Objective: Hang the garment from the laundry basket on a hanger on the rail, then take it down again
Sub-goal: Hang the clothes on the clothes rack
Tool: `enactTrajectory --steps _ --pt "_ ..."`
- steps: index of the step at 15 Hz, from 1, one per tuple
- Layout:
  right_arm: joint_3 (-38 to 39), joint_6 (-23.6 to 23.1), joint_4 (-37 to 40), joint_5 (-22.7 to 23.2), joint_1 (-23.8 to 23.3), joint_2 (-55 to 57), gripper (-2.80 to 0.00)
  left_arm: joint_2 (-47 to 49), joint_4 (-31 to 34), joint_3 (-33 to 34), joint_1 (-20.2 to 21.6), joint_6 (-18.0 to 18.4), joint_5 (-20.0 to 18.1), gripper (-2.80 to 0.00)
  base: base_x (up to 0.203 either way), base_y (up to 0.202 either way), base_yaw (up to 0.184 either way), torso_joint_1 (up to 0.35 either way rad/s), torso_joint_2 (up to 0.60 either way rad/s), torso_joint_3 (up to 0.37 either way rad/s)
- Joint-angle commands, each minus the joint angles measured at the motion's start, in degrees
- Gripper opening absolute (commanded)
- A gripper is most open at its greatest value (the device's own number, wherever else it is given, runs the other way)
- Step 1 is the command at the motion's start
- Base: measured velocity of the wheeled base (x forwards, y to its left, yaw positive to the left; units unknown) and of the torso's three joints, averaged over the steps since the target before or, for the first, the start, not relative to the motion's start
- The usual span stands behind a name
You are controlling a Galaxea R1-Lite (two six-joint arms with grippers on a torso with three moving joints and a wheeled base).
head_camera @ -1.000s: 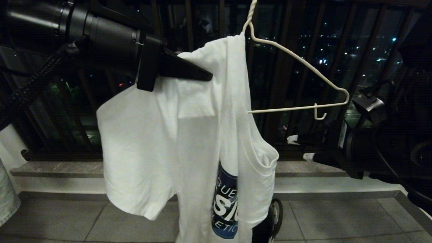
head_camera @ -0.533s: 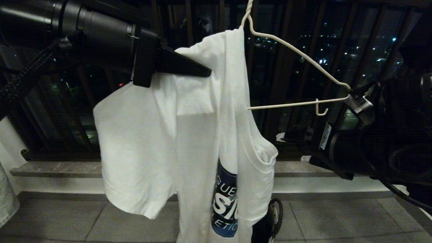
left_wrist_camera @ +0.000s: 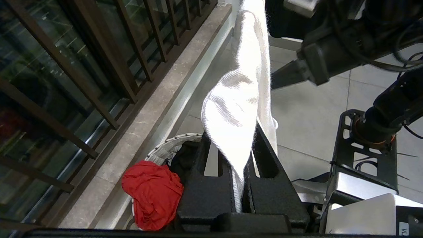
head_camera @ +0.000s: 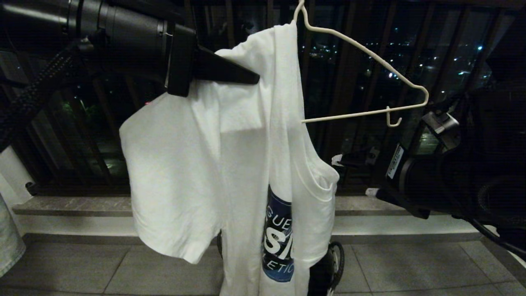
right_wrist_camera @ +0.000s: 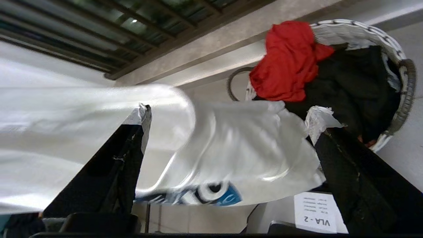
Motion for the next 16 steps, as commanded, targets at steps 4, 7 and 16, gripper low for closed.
enactTrajectory --steps 4,7,16 --pt "0.5 -1.2 0.0 0.3 1.8 -2.3 0.0 0.0 0.2 0.0 0.1 0.0 -0.1 -2.8 0.0 0.0 0.0 0.0 0.0 0.0" --pt "0.4 -1.1 -0.3 -0.5 3.1 1.5 0.0 -0.4 0.1 -0.1 0.1 -0.4 -0.1 -2.8 0.0 0.0 0.0 0.0 0.0 0.0" --pt "1.6 -1.2 -0.3 -4.3 3.6 4.7 0.0 -1.1 -1.4 0.0 0.2 -1.5 -0.1 -2.8 0.0 0.0 0.0 0.0 0.0 0.0"
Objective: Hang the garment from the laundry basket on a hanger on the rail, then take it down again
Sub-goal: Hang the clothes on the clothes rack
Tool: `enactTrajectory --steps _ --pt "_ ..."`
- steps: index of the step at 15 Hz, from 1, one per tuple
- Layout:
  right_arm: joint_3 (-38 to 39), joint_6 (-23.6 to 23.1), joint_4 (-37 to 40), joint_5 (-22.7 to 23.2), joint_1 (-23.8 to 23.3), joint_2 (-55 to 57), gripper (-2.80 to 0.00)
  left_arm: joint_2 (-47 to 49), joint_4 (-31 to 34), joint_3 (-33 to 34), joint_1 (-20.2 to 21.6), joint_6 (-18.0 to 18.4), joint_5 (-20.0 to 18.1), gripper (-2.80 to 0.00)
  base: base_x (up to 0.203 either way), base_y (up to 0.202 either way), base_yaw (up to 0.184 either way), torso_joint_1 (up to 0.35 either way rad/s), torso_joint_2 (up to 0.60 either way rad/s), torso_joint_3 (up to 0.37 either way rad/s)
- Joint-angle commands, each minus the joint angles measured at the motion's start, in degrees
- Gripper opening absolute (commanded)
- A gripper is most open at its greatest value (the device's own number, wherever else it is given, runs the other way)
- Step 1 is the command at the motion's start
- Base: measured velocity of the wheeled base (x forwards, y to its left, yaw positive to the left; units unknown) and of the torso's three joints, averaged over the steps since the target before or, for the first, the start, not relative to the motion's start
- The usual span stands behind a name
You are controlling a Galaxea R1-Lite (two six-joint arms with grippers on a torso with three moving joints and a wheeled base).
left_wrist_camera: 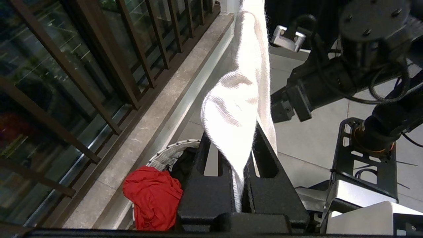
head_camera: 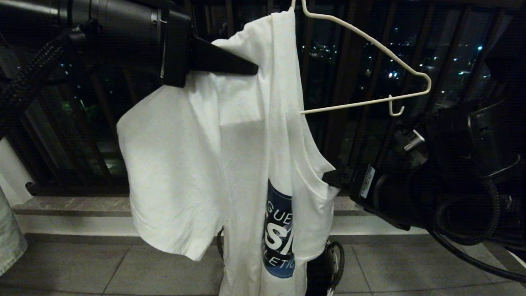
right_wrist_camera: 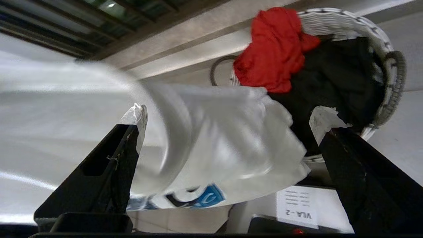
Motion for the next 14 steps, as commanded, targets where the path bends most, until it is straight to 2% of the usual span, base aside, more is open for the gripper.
enactTrajectory --steps 1,4,8,10,14 --pt "0.7 0.0 0.0 -0.4 -0.5 0.0 0.0 -0.5 0.2 0.0 0.1 -0.2 -0.2 -2.8 0.0 0.0 0.0 0.0 0.0 0.0" --pt "0.3 -2.1 -0.2 -0.4 -3.4 -0.6 0.0 -1.9 0.3 0.6 0.0 -1.6 -0.2 -2.8 0.0 0.0 0.0 0.0 0.0 0.0" --pt "0.6 -5.7 -4.4 -0.4 -6.8 -1.5 0.0 -2.9 0.3 2.2 0.0 -1.9 -0.3 -2.8 0.0 0.0 0.0 0.0 0.0 0.0" --pt "0.6 -7.0 -6.2 -0.3 -9.1 -1.3 0.0 -3.2 0.3 2.6 -0.1 -3.7 -0.4 -2.8 0.0 0.0 0.0 0.0 0.0 0.0" --pt "0.5 -8.5 -7.3 0.5 -13.4 -0.9 0.0 -3.3 0.2 2.6 -0.2 -4.5 -0.5 -2.8 0.0 0.0 0.0 0.0 0.0 0.0"
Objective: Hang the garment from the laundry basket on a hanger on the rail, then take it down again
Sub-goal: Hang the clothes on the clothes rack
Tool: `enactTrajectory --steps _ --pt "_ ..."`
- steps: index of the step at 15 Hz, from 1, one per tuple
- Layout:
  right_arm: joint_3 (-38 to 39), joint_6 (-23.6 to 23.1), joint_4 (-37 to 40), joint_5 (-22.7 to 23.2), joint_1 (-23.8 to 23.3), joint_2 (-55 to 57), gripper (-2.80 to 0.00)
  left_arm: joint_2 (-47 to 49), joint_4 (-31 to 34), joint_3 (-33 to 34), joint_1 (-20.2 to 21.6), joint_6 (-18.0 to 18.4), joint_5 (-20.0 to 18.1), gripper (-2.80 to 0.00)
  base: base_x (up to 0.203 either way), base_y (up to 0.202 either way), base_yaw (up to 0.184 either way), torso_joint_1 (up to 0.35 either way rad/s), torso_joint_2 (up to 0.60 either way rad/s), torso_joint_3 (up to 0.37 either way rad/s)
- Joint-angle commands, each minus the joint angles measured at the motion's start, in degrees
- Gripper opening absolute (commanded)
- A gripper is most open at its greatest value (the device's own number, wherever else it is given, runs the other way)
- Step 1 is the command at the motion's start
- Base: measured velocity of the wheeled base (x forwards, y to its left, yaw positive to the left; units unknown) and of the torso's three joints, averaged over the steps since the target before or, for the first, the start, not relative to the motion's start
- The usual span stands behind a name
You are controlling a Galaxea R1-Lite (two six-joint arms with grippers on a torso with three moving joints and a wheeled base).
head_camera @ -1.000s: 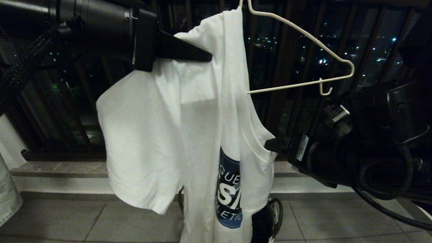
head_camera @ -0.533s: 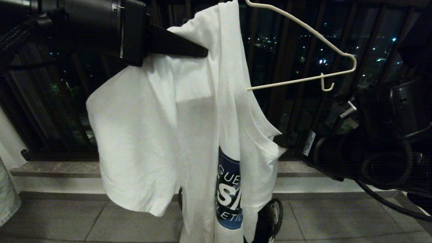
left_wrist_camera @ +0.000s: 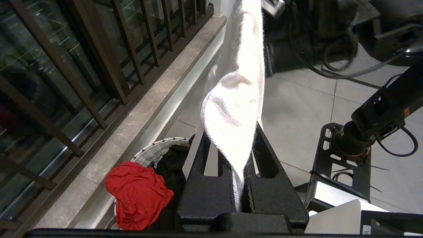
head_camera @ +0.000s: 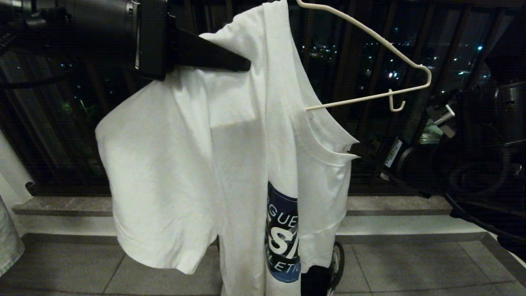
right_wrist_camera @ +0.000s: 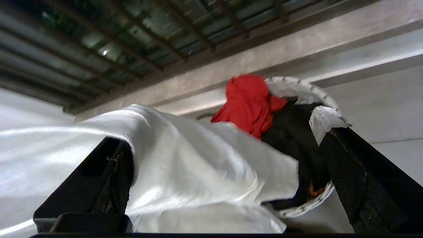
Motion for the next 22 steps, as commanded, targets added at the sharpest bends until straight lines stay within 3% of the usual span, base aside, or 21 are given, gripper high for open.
enactTrajectory --steps 1,4,7,8,16,22 --pt "-0.1 -0.4 -0.8 0.8 -2.4 0.4 0.0 -0.2 0.2 0.0 -0.1 0.0 -0.2 -2.8 0.0 0.0 0.0 0.0 0.0 0.0" --pt "-0.2 -1.2 -2.1 4.0 -6.0 0.9 0.0 -0.7 0.1 0.9 0.0 0.0 -0.3 -2.8 0.0 0.0 0.0 0.0 0.0 0.0" --pt "-0.3 -1.2 -2.1 4.9 -6.4 0.7 0.0 -0.7 0.1 0.8 0.0 0.0 -0.3 -2.8 0.0 0.0 0.0 0.0 0.0 0.0" --pt "-0.3 -1.2 -2.1 5.1 -6.4 0.5 -2.8 -0.7 0.1 0.9 -0.1 0.0 -0.3 -2.8 0.0 0.0 0.0 0.0 0.0 0.0" --pt "-1.9 -3.1 -2.1 5.3 -6.7 0.4 -2.8 -1.1 0.2 1.7 -0.1 0.0 -0.3 -2.8 0.0 0.0 0.0 0.0 0.0 0.0" --pt "-6.4 -4.2 -2.0 6.1 -10.0 4.8 -2.8 -1.8 0.2 2.6 -0.5 -0.8 -0.5 -2.8 0.0 0.0 0.0 0.0 0.0 0.0"
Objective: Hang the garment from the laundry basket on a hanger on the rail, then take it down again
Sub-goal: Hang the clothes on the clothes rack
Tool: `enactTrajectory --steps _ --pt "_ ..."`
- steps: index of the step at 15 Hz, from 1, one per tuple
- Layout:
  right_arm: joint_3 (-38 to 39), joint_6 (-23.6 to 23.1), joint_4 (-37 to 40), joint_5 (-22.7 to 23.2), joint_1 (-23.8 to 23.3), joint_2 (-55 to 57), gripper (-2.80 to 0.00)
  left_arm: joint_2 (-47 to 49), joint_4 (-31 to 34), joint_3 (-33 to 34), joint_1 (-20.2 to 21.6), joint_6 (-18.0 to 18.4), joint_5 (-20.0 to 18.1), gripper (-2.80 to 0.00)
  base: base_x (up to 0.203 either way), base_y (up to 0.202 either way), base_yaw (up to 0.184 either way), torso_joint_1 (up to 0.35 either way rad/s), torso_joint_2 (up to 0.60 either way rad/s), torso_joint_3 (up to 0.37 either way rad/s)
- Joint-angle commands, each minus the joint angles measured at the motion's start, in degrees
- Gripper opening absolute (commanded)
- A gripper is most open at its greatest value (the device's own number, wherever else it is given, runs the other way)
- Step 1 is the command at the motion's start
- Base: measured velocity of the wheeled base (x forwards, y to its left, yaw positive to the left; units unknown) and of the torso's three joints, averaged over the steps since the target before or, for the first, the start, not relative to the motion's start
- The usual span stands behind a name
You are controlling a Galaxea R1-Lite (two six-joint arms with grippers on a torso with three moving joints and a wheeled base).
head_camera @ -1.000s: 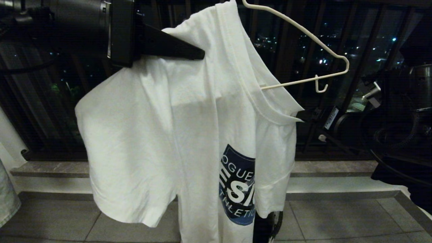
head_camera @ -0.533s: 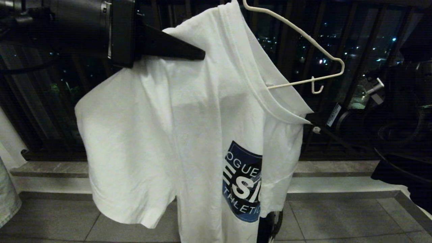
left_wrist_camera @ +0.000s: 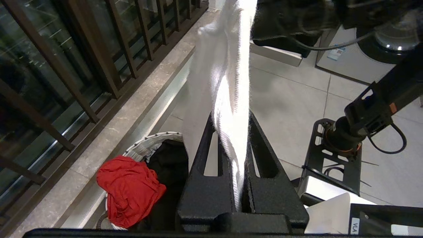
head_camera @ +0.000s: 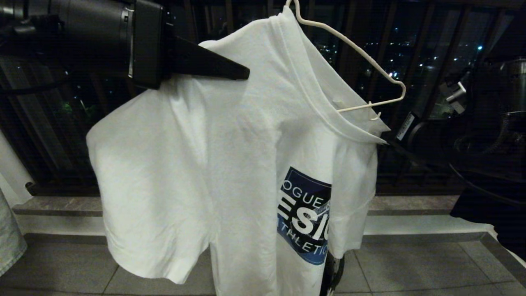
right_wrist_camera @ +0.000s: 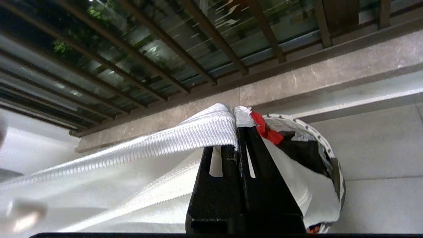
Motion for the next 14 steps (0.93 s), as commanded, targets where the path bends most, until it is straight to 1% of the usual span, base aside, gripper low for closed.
enactTrajectory --steps 1,3,5,10,14 --pt "-1.5 0.0 0.0 0.1 -0.8 2.6 -2.8 -0.6 0.2 0.1 -0.3 -0.3 -0.3 -2.8 0.0 0.0 0.0 0.0 0.0 0.0" --pt "-2.5 -1.8 0.0 1.2 -1.2 3.6 -2.8 -0.7 0.1 0.1 -0.3 -0.4 -0.3 -2.8 0.0 0.0 0.0 0.0 0.0 0.0" --pt "-4.2 -1.9 0.3 1.3 -1.4 3.8 -2.8 -0.9 0.2 0.6 -0.3 -0.4 -0.3 -2.8 0.0 0.0 0.0 0.0 0.0 0.0" --pt "-8.7 -3.9 2.3 1.3 -4.3 3.8 -2.8 -0.7 0.2 2.0 -0.3 -0.1 -0.2 -2.8 0.0 0.0 0.0 0.0 0.0 0.0" --pt "-10.2 -6.4 2.5 1.3 -6.2 3.7 -2.8 -0.4 0.2 2.1 -0.3 0.0 -0.1 -2.8 0.0 0.0 0.0 0.0 0.0 0.0"
